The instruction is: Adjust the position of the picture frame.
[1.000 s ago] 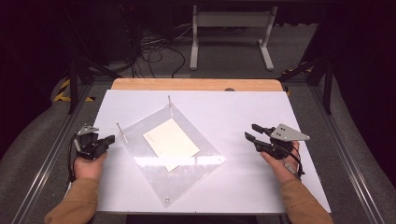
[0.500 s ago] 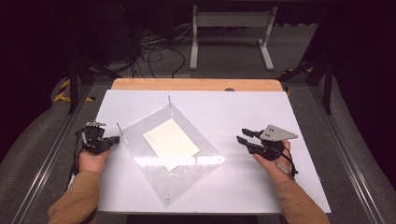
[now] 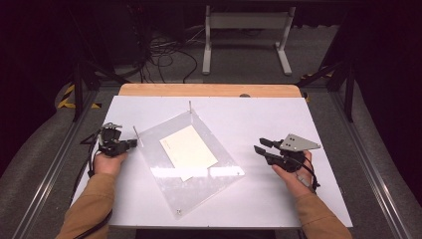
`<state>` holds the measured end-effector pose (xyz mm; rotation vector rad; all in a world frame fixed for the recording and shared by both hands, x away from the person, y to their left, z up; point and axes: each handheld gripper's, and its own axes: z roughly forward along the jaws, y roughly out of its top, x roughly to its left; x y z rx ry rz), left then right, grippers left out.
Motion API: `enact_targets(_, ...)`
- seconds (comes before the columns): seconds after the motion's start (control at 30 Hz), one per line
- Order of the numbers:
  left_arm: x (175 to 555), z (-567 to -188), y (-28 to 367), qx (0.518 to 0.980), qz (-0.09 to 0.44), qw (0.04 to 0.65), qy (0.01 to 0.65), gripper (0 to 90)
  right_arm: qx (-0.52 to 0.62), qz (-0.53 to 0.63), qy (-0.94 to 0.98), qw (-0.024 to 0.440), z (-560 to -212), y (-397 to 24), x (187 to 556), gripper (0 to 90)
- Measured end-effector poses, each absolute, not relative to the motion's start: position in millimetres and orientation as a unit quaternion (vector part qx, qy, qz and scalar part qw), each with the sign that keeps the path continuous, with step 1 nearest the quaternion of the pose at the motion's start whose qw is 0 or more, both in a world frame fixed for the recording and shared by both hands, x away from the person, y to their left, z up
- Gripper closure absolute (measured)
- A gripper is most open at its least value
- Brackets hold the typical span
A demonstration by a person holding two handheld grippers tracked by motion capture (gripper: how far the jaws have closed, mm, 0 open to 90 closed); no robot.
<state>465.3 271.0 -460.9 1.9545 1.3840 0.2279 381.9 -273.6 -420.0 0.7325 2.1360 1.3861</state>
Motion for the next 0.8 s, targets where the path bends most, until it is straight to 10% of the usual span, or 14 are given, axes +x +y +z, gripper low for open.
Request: enact_targets(0.8,517,-455,188,0.797,0.09,0.344,0.487,89.8,0.276,0.511,0.782,0.225,-420,-284,380,66.2)
